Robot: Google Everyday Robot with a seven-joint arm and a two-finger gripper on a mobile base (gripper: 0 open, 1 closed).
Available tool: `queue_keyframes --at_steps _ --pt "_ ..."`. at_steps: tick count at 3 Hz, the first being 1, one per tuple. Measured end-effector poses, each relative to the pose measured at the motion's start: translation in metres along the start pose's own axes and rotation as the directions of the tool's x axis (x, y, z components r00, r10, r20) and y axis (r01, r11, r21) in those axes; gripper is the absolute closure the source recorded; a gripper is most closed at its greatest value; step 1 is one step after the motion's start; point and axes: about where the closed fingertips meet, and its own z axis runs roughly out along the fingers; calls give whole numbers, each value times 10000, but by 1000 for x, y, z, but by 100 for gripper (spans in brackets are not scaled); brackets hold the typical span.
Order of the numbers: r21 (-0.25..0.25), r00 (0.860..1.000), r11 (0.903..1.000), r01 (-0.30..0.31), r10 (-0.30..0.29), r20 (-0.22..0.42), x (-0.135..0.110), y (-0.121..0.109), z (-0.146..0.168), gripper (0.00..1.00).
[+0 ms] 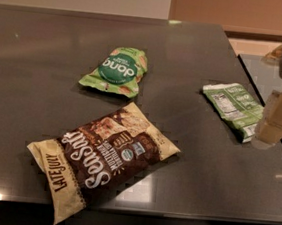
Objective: Pick green jalapeno chip bag
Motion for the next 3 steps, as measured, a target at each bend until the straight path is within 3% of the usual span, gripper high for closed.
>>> queue_keyframes --at_steps 1,3 --pt "47 10000 10000 -32 33 -90 -1 -5 7 0" --pt "317 9994 9991 -290 296 -202 14 -27 54 0"
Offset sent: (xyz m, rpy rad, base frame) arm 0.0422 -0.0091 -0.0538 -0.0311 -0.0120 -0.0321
